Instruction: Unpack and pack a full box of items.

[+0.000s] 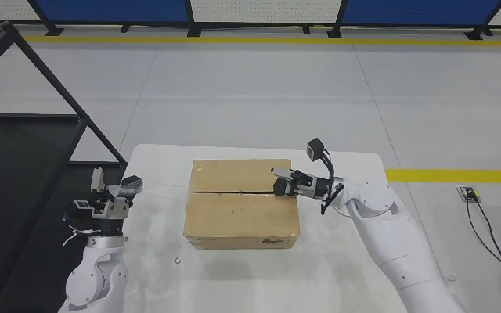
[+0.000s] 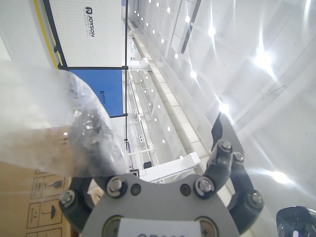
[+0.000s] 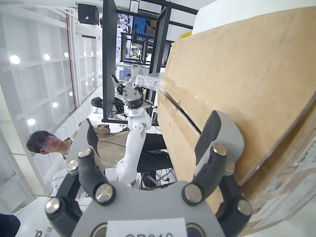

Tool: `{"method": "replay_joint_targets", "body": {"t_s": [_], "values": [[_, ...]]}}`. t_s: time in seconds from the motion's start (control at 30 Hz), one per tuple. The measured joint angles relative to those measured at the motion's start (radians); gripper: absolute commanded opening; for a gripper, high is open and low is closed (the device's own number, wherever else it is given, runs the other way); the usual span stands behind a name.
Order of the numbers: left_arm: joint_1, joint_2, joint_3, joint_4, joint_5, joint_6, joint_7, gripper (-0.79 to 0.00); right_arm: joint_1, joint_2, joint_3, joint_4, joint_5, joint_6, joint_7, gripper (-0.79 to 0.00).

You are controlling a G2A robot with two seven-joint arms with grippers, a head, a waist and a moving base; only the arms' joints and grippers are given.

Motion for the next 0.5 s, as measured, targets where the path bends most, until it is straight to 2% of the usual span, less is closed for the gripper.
{"method": "replay_joint_targets", "body": {"t_s": [0.17, 0.5], "values": [[0.020, -0.002, 0.001, -0.074, 0.048, -0.002, 0.034, 0.000, 0.013, -0.001, -0.010, 0.015, -0.013, 0.034, -0.019, 0.000], [0.042, -0.008, 0.038, -0.218, 0.145, 0.025, 0.095, 0.000, -0.003, 0.010, 0.013, 0.018, 0.004, 0.017, -0.015, 0.000]]}}
